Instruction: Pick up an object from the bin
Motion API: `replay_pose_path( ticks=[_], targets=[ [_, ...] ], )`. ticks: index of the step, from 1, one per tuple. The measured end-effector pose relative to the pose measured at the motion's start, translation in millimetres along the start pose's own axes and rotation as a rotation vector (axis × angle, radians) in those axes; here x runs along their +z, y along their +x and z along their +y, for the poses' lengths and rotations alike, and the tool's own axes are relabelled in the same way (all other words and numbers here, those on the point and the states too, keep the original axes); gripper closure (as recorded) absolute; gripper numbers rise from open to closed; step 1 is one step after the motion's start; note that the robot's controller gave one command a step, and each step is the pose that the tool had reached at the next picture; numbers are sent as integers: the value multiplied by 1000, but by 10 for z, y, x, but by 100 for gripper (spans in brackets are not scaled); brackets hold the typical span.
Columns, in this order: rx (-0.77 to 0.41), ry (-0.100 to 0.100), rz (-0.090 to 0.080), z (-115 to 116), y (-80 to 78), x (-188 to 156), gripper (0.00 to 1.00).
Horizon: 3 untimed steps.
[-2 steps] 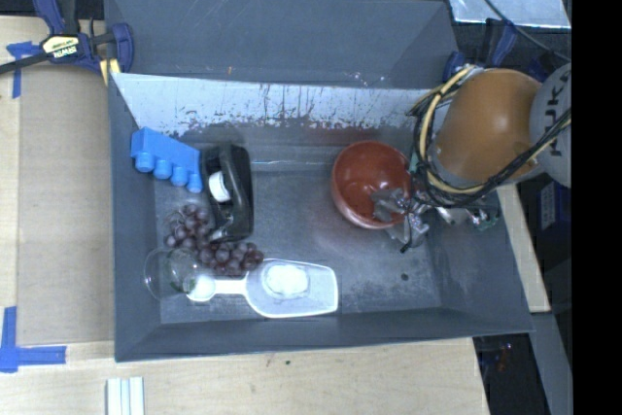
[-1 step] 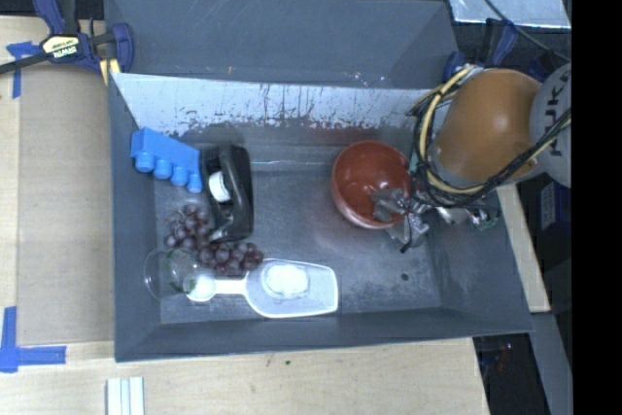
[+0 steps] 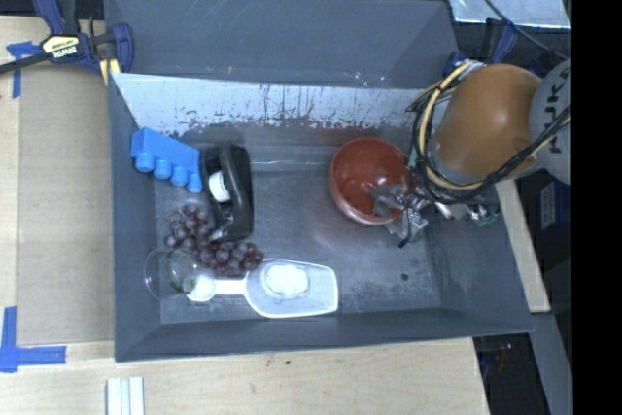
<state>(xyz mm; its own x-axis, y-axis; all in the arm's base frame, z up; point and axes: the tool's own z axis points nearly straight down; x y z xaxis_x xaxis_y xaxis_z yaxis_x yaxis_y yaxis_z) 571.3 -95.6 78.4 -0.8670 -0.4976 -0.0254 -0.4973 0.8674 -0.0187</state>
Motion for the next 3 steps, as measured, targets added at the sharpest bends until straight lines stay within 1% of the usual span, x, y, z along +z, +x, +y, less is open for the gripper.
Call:
replay_pose_path(
  ticks=[1,2,3],
  targets=[
    [-182,3,-3,-217,87,-852,100],
    [258,-3,0,12,19,-97,100],
    [-93,10,-10,-198,-49,-46,100]
  ],
)
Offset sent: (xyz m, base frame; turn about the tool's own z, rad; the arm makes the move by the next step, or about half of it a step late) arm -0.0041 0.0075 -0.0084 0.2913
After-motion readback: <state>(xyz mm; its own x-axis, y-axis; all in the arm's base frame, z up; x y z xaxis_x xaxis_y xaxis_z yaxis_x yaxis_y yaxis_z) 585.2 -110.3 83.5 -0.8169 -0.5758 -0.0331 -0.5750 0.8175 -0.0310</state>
